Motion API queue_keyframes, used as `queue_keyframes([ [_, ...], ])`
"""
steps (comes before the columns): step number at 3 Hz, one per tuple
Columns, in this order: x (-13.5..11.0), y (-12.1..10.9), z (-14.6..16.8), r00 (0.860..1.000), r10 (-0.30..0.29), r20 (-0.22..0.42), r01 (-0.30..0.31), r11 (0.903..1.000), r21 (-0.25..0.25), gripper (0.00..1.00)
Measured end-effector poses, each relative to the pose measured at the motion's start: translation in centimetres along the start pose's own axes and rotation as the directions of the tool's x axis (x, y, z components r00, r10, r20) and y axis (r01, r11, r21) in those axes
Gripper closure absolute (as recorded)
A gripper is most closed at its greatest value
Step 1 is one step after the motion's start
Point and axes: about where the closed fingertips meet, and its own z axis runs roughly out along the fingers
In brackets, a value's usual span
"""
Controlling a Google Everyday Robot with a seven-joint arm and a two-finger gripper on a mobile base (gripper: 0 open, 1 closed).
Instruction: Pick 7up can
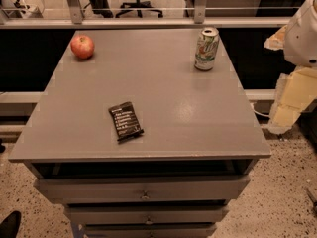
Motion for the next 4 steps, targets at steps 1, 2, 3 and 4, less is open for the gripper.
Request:
queue_keyframes([
  [1, 0.0, 0.0, 0.0, 1.000, 0.000, 0.000, 0.000, 1.0000, 0.000, 0.00],
  [2, 1.0, -0.7, 1.0, 0.998, 0.038, 0.047, -0.038, 0.9992, 0.013, 0.00],
  [3, 1.9, -3.6, 3.4, 0.983, 0.082, 0.163, -0.090, 0.9950, 0.043, 0.00],
  [4, 1.4, -7.4, 6.0, 0.958, 0.092, 0.270, -0.121, 0.9884, 0.092, 0.00],
])
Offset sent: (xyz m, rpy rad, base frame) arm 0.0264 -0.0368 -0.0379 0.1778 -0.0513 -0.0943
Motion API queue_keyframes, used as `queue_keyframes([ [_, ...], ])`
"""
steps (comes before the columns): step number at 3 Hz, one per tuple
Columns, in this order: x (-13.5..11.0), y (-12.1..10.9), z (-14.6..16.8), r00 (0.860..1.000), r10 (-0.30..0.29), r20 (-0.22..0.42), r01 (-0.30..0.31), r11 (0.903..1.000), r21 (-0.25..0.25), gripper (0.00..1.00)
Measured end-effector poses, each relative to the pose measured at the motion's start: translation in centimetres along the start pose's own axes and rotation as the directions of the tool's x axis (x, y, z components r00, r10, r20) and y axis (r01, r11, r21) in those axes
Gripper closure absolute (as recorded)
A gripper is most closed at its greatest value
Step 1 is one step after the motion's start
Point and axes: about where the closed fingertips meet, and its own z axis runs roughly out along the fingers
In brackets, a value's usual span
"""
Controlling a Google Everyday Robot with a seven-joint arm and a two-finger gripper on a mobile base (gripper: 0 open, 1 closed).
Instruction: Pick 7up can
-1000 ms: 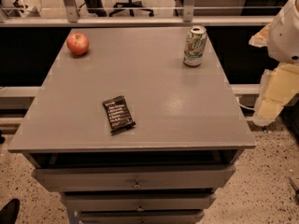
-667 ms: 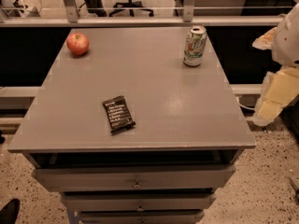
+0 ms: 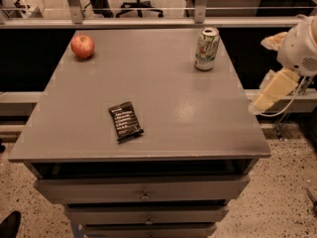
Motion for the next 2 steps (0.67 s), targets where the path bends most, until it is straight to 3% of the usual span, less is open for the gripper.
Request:
queue_keyframes([
  [1, -1.2, -4.6, 3.4, 0.993, 0.020, 0.112, -0.027, 0.9981, 0.056, 0.00],
  [2, -2.6, -8.8, 7.2, 0.971, 0.081, 0.224, -0.097, 0.9934, 0.062, 0.00],
])
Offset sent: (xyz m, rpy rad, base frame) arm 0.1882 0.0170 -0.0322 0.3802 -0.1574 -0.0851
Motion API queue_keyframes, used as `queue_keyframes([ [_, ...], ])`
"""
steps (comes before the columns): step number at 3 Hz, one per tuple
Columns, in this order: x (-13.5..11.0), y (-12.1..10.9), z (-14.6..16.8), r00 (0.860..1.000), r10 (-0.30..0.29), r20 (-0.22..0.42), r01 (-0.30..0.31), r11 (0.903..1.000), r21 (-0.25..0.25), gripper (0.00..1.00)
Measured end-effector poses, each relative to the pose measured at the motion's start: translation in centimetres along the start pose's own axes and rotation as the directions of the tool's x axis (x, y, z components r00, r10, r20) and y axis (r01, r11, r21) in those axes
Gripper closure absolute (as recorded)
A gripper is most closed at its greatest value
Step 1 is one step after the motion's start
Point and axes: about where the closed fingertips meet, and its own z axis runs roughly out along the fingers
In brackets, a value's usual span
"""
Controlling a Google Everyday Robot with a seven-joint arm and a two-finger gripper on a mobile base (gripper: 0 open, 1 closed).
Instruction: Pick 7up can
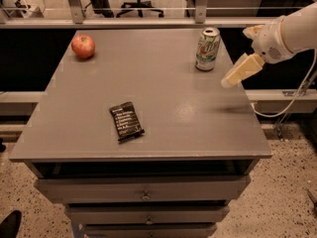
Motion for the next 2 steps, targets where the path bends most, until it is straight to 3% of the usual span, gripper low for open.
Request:
queue_keyframes([
  [1, -1.2, -2.9, 4.0, 0.991, 0.078, 0.108, -0.079, 0.9969, 0.003, 0.00],
  [2, -2.6, -5.0, 7.6, 0.965, 0.143, 0.220, -0.143, 0.9896, -0.015, 0.00],
])
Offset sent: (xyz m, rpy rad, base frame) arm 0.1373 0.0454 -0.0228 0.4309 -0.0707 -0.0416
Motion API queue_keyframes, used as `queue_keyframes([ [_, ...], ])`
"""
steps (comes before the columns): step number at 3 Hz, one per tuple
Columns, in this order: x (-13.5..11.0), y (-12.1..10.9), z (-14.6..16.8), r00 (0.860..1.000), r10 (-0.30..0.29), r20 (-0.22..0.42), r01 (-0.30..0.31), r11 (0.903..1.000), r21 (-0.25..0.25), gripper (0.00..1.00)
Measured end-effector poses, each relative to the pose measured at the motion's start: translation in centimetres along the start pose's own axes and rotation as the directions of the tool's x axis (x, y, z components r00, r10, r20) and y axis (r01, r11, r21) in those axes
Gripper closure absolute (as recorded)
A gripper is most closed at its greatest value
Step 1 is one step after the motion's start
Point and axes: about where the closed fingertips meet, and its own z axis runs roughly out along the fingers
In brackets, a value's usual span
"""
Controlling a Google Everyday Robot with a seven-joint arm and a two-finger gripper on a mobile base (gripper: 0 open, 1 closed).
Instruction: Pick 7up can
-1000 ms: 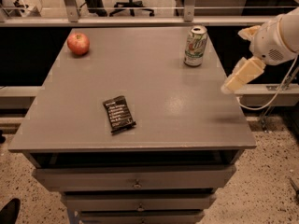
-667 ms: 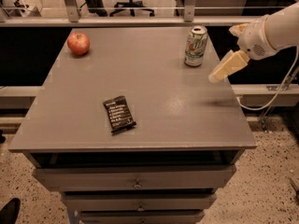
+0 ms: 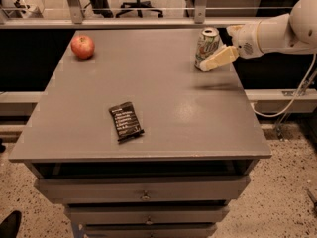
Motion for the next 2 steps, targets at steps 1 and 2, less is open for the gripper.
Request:
queue_keyframes([
  [1, -0.8, -0.8, 3.3, 0.995, 0.058, 0.082, -0.056, 0.9982, -0.024, 0.00],
  [2, -0.7, -1.2, 5.1, 0.984, 0.117, 0.135, -0.111, 0.9925, -0.052, 0.17],
])
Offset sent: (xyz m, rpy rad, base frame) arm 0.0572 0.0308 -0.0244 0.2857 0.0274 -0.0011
